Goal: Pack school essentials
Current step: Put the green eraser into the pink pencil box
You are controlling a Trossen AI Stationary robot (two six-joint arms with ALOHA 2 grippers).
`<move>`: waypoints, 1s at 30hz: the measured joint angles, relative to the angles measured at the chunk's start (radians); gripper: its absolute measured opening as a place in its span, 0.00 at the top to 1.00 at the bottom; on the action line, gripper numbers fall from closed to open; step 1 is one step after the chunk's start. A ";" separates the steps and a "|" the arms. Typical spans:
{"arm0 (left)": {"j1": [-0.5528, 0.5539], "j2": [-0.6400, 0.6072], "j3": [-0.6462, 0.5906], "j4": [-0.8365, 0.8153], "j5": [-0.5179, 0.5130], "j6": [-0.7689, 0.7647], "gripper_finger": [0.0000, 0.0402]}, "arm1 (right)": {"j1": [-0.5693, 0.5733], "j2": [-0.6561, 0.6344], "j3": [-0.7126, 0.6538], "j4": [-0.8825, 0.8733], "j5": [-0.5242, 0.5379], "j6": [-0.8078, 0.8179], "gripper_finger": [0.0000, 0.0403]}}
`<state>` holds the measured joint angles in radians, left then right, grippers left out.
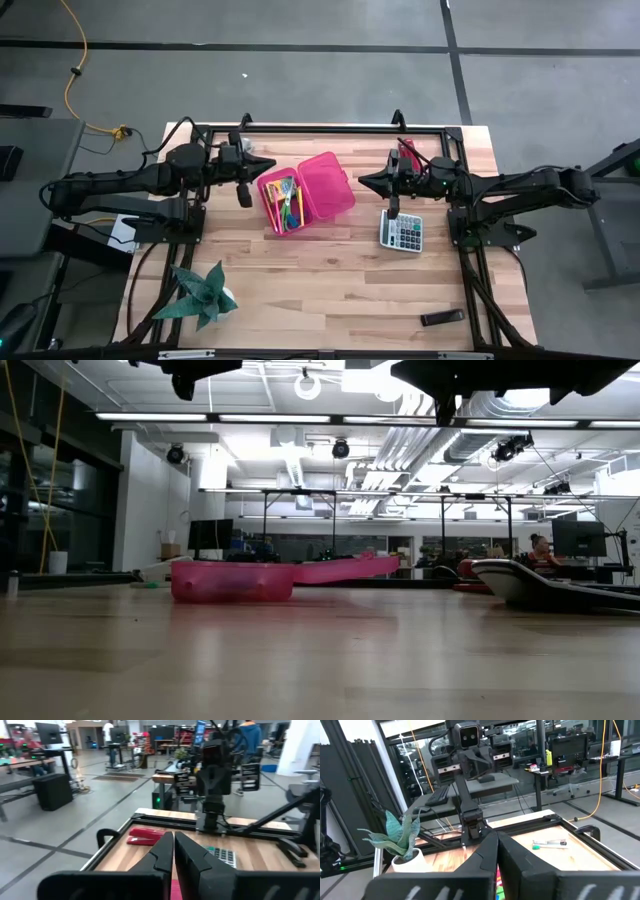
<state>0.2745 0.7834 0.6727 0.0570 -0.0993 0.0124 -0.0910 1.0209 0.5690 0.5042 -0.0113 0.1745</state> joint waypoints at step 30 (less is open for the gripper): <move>0.546 0.451 -0.058 -0.517 -0.059 -0.479 0.55 | 0.000 0.000 0.000 -0.045 0.027 0.008 1.00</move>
<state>0.8200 1.2343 0.6147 -0.4600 -0.1586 -0.4664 -0.0914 1.0210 0.5690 0.4587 0.0158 0.1822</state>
